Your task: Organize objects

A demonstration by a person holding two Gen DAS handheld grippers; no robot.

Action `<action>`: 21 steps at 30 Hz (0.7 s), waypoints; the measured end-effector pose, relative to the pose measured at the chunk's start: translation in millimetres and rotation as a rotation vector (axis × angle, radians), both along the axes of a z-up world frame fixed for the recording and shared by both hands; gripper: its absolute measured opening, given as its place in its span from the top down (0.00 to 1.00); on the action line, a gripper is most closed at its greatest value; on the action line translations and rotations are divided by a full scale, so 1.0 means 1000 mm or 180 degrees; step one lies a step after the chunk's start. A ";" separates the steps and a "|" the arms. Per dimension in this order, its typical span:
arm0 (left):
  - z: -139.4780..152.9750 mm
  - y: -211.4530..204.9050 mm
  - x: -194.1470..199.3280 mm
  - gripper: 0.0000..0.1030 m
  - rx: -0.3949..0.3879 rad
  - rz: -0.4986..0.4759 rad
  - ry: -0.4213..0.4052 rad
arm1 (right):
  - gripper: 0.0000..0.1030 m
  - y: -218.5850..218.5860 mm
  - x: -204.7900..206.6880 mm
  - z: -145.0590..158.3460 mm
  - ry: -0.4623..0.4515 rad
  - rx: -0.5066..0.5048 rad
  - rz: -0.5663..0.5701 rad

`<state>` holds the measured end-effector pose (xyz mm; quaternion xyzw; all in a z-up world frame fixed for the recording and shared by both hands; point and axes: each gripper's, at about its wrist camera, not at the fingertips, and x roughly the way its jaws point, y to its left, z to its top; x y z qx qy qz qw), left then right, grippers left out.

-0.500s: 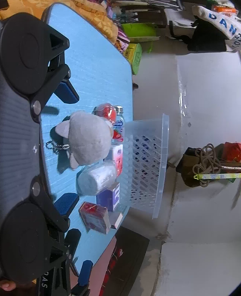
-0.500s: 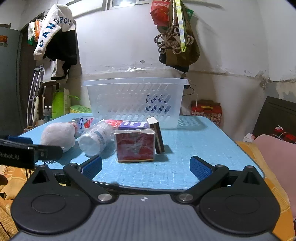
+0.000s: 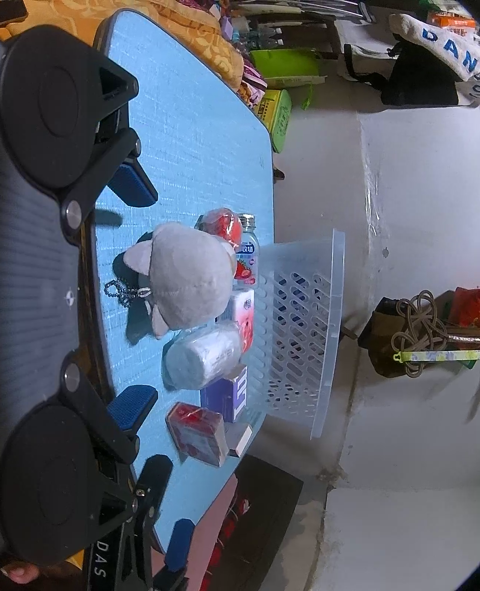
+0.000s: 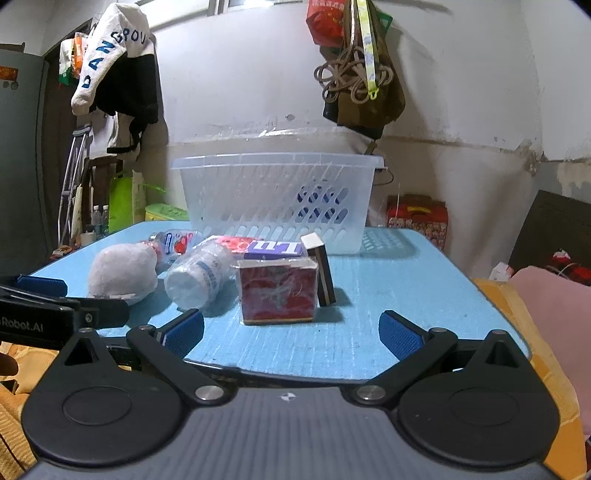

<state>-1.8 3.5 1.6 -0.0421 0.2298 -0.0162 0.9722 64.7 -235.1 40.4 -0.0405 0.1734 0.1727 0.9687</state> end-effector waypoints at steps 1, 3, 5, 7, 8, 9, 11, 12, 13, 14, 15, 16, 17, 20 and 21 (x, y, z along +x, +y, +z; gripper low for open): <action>0.000 0.000 0.000 0.00 -0.0004 0.0004 0.0003 | 0.00 0.000 0.000 0.000 0.0006 0.0008 0.0006; 0.000 -0.001 0.001 0.00 0.0001 0.0013 0.0004 | 0.00 -0.002 0.000 0.000 0.0005 0.0030 0.0013; 0.000 -0.001 0.001 0.00 0.0017 0.0017 0.0004 | 0.00 -0.002 0.001 0.001 0.0009 0.0042 0.0011; 0.001 -0.002 0.001 0.00 0.0036 0.0030 -0.0007 | 0.00 -0.003 0.002 0.001 0.0015 0.0052 0.0012; 0.001 -0.002 0.001 0.00 0.0046 0.0039 -0.0016 | 0.00 -0.003 0.002 0.002 0.0016 0.0056 0.0012; 0.001 -0.002 0.001 0.00 0.0052 0.0046 -0.0025 | 0.00 -0.003 0.001 0.002 0.0015 0.0059 0.0013; 0.002 0.000 0.000 0.00 0.0044 0.0050 -0.0036 | 0.00 -0.003 0.001 0.001 0.0010 0.0061 0.0018; 0.002 0.001 0.000 0.00 0.0034 0.0047 -0.0039 | 0.00 -0.003 0.001 0.001 0.0012 0.0061 0.0021; 0.002 0.001 0.001 0.00 0.0024 0.0046 -0.0038 | 0.00 -0.003 0.001 0.001 0.0018 0.0062 0.0022; 0.002 0.002 0.001 0.00 0.0016 0.0048 -0.0038 | 0.00 -0.003 0.001 0.000 0.0022 0.0064 0.0022; 0.002 0.003 0.001 0.00 0.0010 0.0049 -0.0036 | 0.00 -0.004 0.001 0.000 0.0028 0.0065 0.0023; 0.002 0.003 0.001 0.00 0.0003 0.0048 -0.0038 | 0.00 -0.004 0.002 -0.001 0.0037 0.0068 0.0022; 0.002 0.003 0.001 0.00 -0.0001 0.0047 -0.0042 | 0.00 -0.005 0.003 -0.002 0.0051 0.0072 0.0018; 0.001 0.003 0.001 0.00 -0.0003 0.0044 -0.0044 | 0.00 -0.007 0.005 -0.004 0.0081 0.0084 0.0006; 0.001 0.002 0.002 0.00 -0.0005 0.0043 -0.0043 | 0.00 -0.008 0.005 -0.004 0.0092 0.0087 0.0001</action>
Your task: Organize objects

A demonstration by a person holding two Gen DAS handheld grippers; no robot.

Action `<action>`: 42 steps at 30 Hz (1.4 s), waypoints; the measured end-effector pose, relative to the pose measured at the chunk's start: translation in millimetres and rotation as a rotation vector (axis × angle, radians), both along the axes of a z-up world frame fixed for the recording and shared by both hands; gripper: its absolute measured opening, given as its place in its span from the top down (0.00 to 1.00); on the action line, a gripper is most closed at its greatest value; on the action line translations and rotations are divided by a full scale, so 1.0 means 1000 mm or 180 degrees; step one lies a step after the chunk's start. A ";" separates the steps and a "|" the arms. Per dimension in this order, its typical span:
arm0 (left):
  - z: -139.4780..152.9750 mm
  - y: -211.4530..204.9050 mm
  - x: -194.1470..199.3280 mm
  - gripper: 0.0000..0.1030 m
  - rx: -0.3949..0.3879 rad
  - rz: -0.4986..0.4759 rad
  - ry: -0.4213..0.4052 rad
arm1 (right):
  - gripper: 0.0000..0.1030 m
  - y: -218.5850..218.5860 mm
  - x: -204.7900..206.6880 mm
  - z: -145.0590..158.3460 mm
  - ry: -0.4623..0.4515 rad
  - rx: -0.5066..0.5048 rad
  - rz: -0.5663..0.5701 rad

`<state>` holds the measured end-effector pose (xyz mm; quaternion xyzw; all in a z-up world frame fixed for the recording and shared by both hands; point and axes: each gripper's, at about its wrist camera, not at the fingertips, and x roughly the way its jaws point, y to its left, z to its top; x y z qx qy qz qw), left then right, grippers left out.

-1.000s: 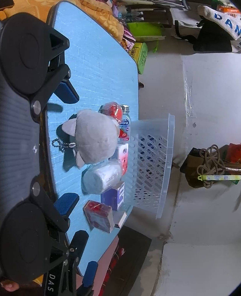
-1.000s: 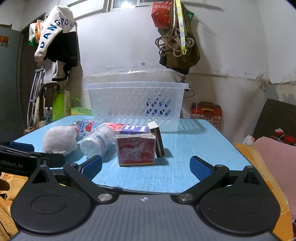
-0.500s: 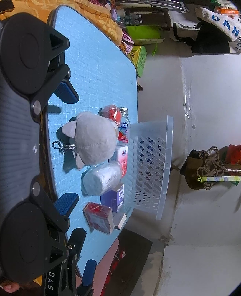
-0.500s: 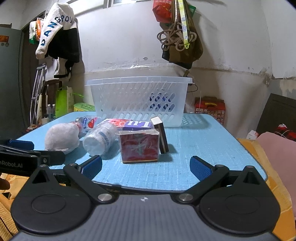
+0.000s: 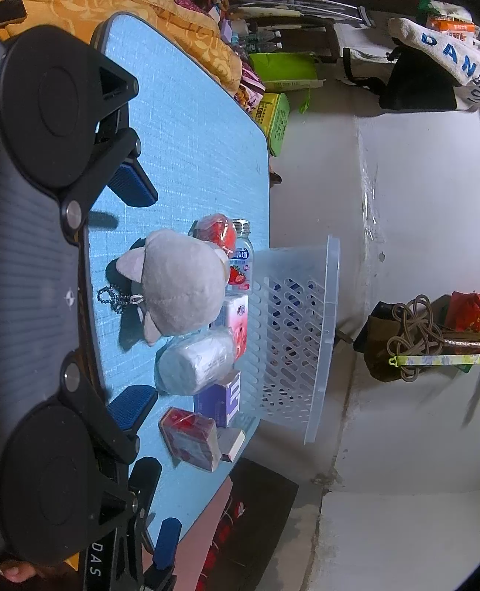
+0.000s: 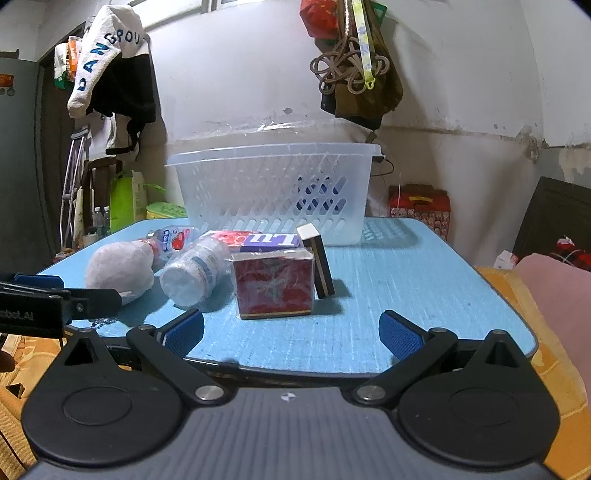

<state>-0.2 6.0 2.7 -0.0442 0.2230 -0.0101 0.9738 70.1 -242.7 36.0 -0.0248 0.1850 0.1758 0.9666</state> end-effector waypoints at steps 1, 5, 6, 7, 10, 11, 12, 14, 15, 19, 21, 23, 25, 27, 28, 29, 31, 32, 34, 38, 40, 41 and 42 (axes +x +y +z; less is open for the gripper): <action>0.000 0.000 0.000 0.00 -0.0004 -0.0001 0.0001 | 0.00 -0.001 0.000 -0.001 0.0010 0.0005 -0.0003; -0.001 -0.001 0.001 0.00 -0.0007 -0.0014 -0.0005 | 0.00 -0.003 0.002 -0.002 0.0043 0.0041 -0.0007; -0.001 -0.001 0.001 0.00 -0.0007 -0.0015 -0.0008 | 0.00 -0.003 0.002 -0.001 0.0046 0.0042 -0.0005; -0.001 -0.001 0.001 0.00 -0.0007 -0.0017 -0.0010 | 0.00 -0.003 0.002 -0.001 0.0047 0.0043 -0.0003; -0.002 -0.001 0.001 0.00 -0.0015 -0.0019 -0.0020 | 0.00 -0.002 0.001 -0.001 0.0045 0.0041 0.0004; -0.002 0.000 0.001 0.00 -0.0020 -0.0019 -0.0022 | 0.00 -0.002 0.001 -0.001 0.0046 0.0039 0.0005; -0.002 0.000 0.001 0.00 -0.0025 -0.0019 -0.0023 | 0.00 -0.002 0.001 -0.001 0.0047 0.0038 0.0005; -0.002 0.000 0.001 0.00 -0.0029 -0.0019 -0.0025 | 0.00 -0.003 0.001 -0.001 0.0048 0.0038 0.0004; -0.002 0.000 0.001 0.00 -0.0029 -0.0019 -0.0024 | 0.00 -0.003 0.001 -0.001 0.0049 0.0040 0.0004; -0.002 0.000 0.001 0.00 -0.0032 -0.0019 -0.0031 | 0.00 -0.002 0.001 -0.001 0.0044 0.0039 0.0005; -0.002 0.000 0.000 0.00 -0.0041 -0.0012 -0.0046 | 0.00 -0.002 0.001 -0.001 0.0041 0.0044 0.0003; -0.002 0.001 0.000 0.00 -0.0052 -0.0012 -0.0049 | 0.00 -0.002 0.002 -0.002 0.0041 0.0045 0.0003; -0.002 0.002 0.000 0.00 -0.0058 -0.0009 -0.0044 | 0.00 -0.002 0.002 -0.002 0.0042 0.0046 0.0005; -0.002 0.002 0.000 0.00 -0.0059 -0.0011 -0.0044 | 0.00 -0.002 0.002 -0.002 0.0041 0.0044 0.0004; -0.003 0.002 0.001 0.00 -0.0057 -0.0012 -0.0044 | 0.00 -0.002 0.002 -0.002 0.0041 0.0043 0.0004; -0.003 0.002 0.000 0.00 -0.0057 -0.0011 -0.0045 | 0.00 -0.002 0.002 -0.002 0.0042 0.0042 0.0006; -0.003 0.002 0.001 0.00 -0.0058 -0.0005 -0.0044 | 0.00 -0.002 0.002 -0.002 0.0038 0.0048 0.0000; -0.002 0.002 0.000 0.00 -0.0056 -0.0008 -0.0052 | 0.00 -0.003 0.001 -0.002 0.0031 0.0058 -0.0008; -0.002 0.002 -0.001 0.00 -0.0033 0.0000 -0.0092 | 0.00 -0.004 0.002 -0.002 0.0027 0.0083 -0.0014; -0.001 0.003 -0.003 0.00 -0.0070 -0.0085 -0.0193 | 0.00 -0.007 0.003 -0.001 0.0046 0.0146 -0.0005; -0.001 0.003 -0.002 0.00 -0.0121 -0.0169 -0.0180 | 0.00 -0.008 0.003 -0.001 0.0044 0.0186 0.0015; -0.001 0.002 -0.001 0.00 -0.0131 -0.0209 -0.0174 | 0.00 -0.009 0.002 -0.001 0.0039 0.0235 0.0042; -0.002 0.001 0.000 0.00 -0.0129 -0.0220 -0.0159 | 0.00 -0.009 0.002 0.000 0.0040 0.0264 0.0055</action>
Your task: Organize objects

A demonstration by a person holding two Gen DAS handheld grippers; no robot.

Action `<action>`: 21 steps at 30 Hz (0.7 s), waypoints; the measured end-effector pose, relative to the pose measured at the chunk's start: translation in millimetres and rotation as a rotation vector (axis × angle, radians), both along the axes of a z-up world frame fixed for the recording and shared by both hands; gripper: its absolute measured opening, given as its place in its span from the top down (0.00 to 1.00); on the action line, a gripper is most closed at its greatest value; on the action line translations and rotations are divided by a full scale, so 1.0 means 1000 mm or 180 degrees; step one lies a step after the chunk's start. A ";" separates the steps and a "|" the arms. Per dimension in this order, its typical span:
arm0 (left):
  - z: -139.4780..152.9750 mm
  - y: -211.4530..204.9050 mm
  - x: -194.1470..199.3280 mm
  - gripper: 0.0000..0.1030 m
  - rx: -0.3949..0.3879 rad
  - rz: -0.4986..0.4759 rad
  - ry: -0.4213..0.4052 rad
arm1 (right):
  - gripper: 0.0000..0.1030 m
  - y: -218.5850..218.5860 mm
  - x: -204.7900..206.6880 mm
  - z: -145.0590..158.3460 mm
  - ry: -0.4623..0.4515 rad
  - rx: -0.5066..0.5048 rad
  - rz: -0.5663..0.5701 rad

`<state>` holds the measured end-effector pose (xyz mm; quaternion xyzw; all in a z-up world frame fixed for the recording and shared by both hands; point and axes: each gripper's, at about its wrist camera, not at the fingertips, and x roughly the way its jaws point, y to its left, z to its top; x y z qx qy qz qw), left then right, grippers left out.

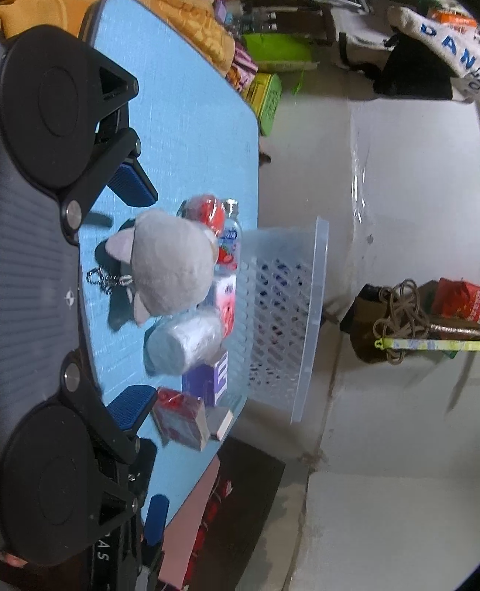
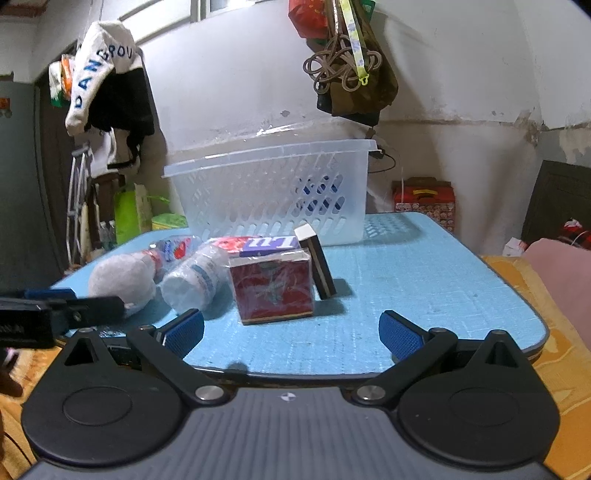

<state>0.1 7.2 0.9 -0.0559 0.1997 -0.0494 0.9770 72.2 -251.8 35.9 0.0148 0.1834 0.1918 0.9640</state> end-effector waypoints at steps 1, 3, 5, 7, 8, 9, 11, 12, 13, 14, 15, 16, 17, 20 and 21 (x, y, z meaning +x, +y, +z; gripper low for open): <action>0.000 0.000 0.000 0.00 0.0008 -0.0002 0.0003 | 0.00 -0.001 0.000 0.000 0.0001 0.0027 0.0011; 0.000 -0.001 0.000 0.00 0.0042 0.0012 0.0000 | 0.00 -0.001 -0.001 0.000 -0.0028 0.0059 0.0024; 0.001 -0.001 -0.002 0.00 0.0078 0.0075 -0.0049 | 0.00 -0.001 -0.003 0.001 -0.0123 0.0017 0.0027; 0.003 0.002 -0.005 0.00 0.0062 0.0119 -0.0103 | 0.00 0.001 -0.005 0.002 -0.0201 -0.0076 -0.0001; 0.004 0.004 -0.006 0.00 0.0040 0.0131 -0.0117 | 0.00 0.002 -0.005 0.003 -0.0204 -0.0106 -0.0008; 0.005 0.005 -0.006 0.00 0.0019 0.0136 -0.0126 | 0.00 0.002 -0.004 0.003 -0.0190 -0.0119 -0.0011; 0.006 0.007 -0.006 0.00 -0.0007 0.0135 -0.0130 | 0.00 0.002 -0.001 0.003 -0.0115 -0.0133 -0.0057; 0.006 0.008 -0.006 0.00 -0.0011 0.0138 -0.0132 | 0.00 0.002 0.001 0.002 -0.0079 -0.0142 -0.0081; 0.006 0.008 -0.006 0.00 -0.0013 0.0141 -0.0129 | 0.00 0.001 0.003 0.002 -0.0032 -0.0140 -0.0115; 0.006 0.008 -0.006 0.00 -0.0020 0.0136 -0.0123 | 0.00 0.000 0.004 0.002 -0.0006 -0.0135 -0.0128; 0.006 0.008 -0.006 0.00 -0.0036 0.0125 -0.0116 | 0.00 -0.001 0.004 0.002 0.0007 -0.0118 -0.0124; 0.006 0.009 -0.006 0.00 -0.0061 0.0107 -0.0110 | 0.00 -0.002 0.003 0.002 0.0003 -0.0090 -0.0116; 0.006 0.009 -0.006 0.00 -0.0080 0.0088 -0.0098 | 0.00 -0.004 0.003 0.002 -0.0009 -0.0053 -0.0106; 0.006 0.009 -0.005 0.00 -0.0112 0.0017 -0.0080 | 0.00 -0.007 0.001 0.003 -0.0036 0.0009 -0.0110; 0.005 0.008 -0.005 0.00 -0.0112 0.0006 -0.0081 | 0.00 -0.007 0.002 0.003 -0.0030 0.0016 -0.0108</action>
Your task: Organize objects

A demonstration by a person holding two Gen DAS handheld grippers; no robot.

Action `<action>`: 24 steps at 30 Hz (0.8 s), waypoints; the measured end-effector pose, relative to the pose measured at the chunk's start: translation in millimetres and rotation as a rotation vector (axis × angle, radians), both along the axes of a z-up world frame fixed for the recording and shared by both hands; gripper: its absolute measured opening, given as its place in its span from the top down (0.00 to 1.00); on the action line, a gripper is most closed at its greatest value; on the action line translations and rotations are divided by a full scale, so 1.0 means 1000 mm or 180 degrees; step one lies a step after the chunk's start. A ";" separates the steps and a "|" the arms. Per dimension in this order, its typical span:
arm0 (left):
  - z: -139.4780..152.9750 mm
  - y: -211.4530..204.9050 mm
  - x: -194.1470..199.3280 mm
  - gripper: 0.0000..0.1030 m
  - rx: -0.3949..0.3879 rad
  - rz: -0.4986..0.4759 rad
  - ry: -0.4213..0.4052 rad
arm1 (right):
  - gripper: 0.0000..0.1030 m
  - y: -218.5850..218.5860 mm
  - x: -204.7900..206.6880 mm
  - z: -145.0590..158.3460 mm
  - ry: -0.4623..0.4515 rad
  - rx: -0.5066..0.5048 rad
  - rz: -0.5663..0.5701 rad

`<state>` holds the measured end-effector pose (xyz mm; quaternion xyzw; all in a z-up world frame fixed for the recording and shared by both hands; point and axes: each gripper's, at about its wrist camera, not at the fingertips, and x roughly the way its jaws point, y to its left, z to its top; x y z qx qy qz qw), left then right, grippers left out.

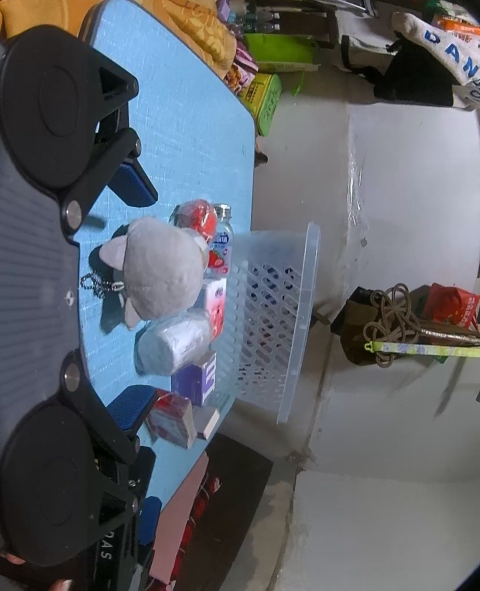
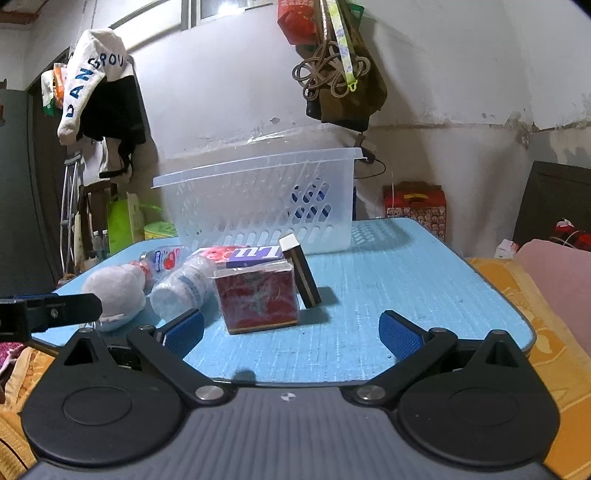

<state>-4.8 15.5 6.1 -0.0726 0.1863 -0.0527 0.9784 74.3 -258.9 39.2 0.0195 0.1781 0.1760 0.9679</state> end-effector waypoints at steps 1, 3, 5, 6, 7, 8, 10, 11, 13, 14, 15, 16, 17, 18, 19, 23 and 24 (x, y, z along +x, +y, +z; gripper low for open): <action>0.000 -0.001 0.000 0.00 0.0004 -0.0008 -0.0005 | 0.00 0.000 0.001 0.000 0.0008 0.0006 0.0005; 0.000 -0.002 0.000 0.00 0.0014 -0.0023 -0.0019 | 0.00 0.000 0.002 -0.001 0.0017 0.0004 0.0010; -0.001 -0.003 0.000 0.00 0.0015 -0.0038 -0.0026 | 0.00 0.001 0.003 -0.002 0.0017 -0.0007 0.0013; -0.001 -0.003 0.000 0.00 0.0017 -0.0045 -0.0029 | 0.00 0.002 0.003 -0.003 0.0013 -0.0015 -0.0004; -0.001 -0.003 0.001 0.00 0.0021 -0.0048 -0.0031 | 0.00 0.002 0.004 -0.003 0.0011 -0.0017 -0.0021; -0.002 -0.004 0.001 0.00 0.0024 -0.0046 -0.0032 | 0.00 0.001 0.004 -0.004 0.0008 -0.0014 -0.0032; -0.002 -0.003 0.001 0.00 0.0023 -0.0038 -0.0038 | 0.00 0.000 0.005 -0.004 0.0013 0.0021 -0.0012; -0.002 -0.003 0.002 0.00 0.0020 -0.0033 -0.0038 | 0.00 -0.001 0.006 -0.004 0.0013 0.0042 -0.0008; -0.003 -0.002 0.003 0.00 0.0020 -0.0026 -0.0035 | 0.00 -0.001 0.008 -0.005 0.0022 0.0051 -0.0009; -0.003 -0.001 0.003 0.00 0.0021 -0.0020 -0.0039 | 0.00 -0.001 0.009 -0.005 0.0033 0.0047 -0.0010; -0.004 0.000 0.003 0.00 0.0018 -0.0015 -0.0043 | 0.00 0.000 0.010 -0.005 0.0044 0.0043 -0.0006; -0.004 0.000 0.004 0.00 0.0008 -0.0015 -0.0047 | 0.00 0.001 0.010 -0.005 0.0054 0.0038 0.0003; -0.004 0.001 0.004 0.00 -0.0005 -0.0022 -0.0047 | 0.00 0.002 0.011 -0.006 0.0058 0.0034 0.0016; -0.005 0.002 0.005 0.00 -0.0016 -0.0032 -0.0044 | 0.00 0.003 0.011 -0.006 0.0060 0.0028 0.0022; -0.005 0.002 0.005 0.00 -0.0021 -0.0040 -0.0039 | 0.00 0.003 0.011 -0.006 0.0065 0.0022 0.0027; -0.005 0.002 0.005 0.00 -0.0025 -0.0062 -0.0043 | 0.00 0.006 0.011 -0.006 0.0094 -0.0006 0.0041; -0.005 0.002 0.005 0.00 -0.0027 -0.0063 -0.0049 | 0.00 0.006 0.011 -0.007 0.0098 -0.0013 0.0037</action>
